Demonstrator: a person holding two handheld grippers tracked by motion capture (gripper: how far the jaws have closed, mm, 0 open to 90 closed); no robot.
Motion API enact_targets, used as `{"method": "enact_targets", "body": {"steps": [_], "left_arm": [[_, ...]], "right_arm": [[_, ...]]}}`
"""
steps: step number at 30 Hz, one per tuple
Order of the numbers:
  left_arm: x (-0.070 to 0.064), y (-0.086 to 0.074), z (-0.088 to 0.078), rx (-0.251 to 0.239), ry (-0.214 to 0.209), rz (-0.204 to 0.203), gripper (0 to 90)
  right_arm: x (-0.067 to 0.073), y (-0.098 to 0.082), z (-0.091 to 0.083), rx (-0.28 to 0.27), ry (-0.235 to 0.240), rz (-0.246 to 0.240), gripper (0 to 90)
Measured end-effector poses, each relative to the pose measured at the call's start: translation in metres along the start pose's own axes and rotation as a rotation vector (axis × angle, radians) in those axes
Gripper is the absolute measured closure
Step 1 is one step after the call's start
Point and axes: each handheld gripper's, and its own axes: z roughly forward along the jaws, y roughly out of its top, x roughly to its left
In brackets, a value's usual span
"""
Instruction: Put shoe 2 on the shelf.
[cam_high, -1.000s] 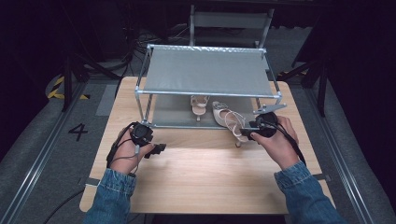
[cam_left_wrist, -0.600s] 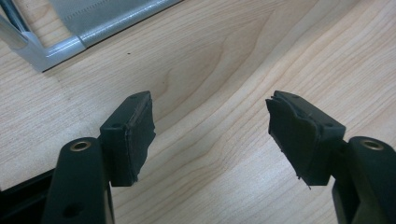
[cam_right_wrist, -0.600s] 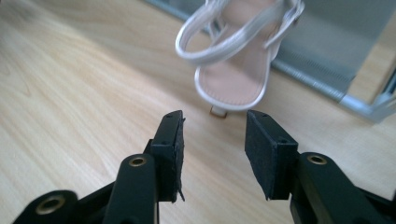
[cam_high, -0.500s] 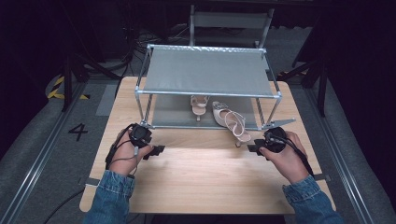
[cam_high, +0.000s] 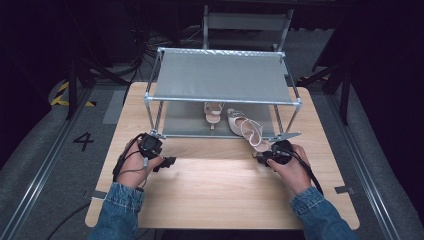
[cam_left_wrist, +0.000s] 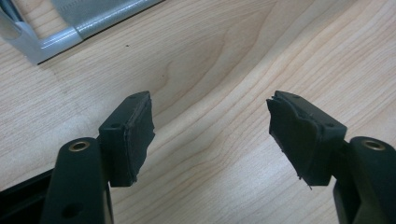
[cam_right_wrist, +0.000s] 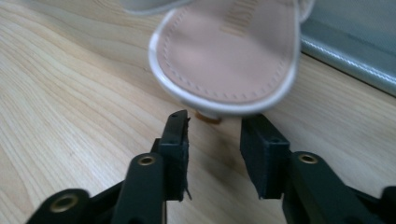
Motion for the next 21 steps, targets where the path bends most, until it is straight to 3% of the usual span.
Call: {"method": "enact_targets", "body": {"steps": [6, 8, 13, 21], "left_arm": [[0.000, -0.005, -0.002, 0.006, 0.006, -0.009, 31.4], [0.001, -0.008, -0.004, 0.007, 0.009, -0.010, 31.4], [0.004, -0.015, -0.008, -0.003, 0.021, -0.031, 31.5], [0.007, -0.029, -0.016, -0.003, 0.039, -0.061, 31.4]], "right_arm": [[0.000, 0.003, 0.010, -0.048, 0.015, -0.027, 75.1], [0.000, 0.005, 0.011, -0.058, -0.003, -0.055, 79.1], [0.006, 0.011, 0.010, -0.093, 0.023, -0.057, 80.2], [0.018, 0.028, 0.020, -0.070, 0.081, -0.058, 80.3]]}}
